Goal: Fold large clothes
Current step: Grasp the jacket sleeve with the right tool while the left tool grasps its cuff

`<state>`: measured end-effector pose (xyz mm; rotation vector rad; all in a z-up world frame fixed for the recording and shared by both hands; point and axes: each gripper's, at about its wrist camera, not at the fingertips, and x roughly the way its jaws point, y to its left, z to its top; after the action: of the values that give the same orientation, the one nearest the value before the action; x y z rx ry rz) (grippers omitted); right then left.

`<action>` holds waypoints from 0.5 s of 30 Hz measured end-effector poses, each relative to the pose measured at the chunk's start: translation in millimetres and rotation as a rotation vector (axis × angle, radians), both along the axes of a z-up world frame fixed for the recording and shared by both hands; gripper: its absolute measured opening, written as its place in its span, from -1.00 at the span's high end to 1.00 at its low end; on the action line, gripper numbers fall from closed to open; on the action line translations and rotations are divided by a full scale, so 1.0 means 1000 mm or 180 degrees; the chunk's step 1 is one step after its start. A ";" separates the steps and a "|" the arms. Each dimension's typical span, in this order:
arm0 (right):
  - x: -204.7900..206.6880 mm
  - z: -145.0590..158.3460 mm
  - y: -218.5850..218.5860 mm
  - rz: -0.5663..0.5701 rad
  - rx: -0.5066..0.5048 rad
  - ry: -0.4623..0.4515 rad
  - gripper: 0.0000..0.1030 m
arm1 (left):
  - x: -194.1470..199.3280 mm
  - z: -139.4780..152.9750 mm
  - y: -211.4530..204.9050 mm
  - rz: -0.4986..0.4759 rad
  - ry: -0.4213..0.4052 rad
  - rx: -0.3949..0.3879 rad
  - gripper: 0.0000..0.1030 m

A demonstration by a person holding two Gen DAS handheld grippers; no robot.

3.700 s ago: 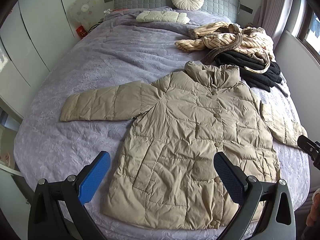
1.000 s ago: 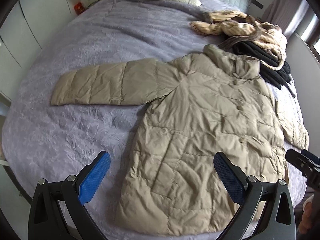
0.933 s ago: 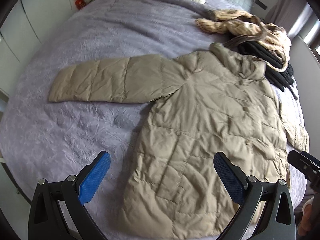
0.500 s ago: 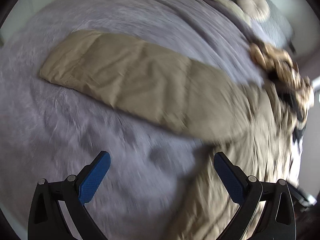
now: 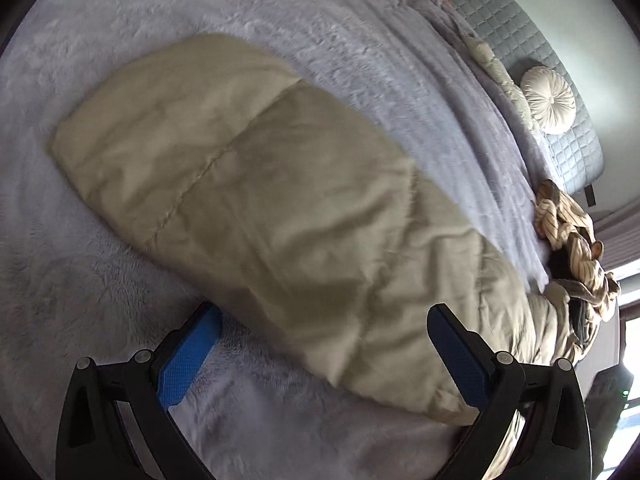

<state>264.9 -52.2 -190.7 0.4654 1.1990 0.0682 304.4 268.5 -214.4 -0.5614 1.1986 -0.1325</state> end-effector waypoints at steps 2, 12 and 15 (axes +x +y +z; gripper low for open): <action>0.001 -0.014 0.000 -0.0048 0.0032 0.0073 0.73 | 0.006 -0.003 0.000 0.0033 -0.0022 0.0031 -1.00; -0.002 -0.028 -0.007 -0.0023 0.0075 0.0071 0.79 | 0.024 0.018 0.010 0.0142 -0.0400 0.0035 0.77; -0.003 -0.028 -0.007 0.0002 0.0059 0.0011 0.79 | 0.025 0.053 -0.006 -0.0088 -0.0770 0.0096 0.77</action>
<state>262.1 -59.0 -219.1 0.4816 1.2028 0.0790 329.7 263.0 -161.5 -0.4877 0.9718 -0.1999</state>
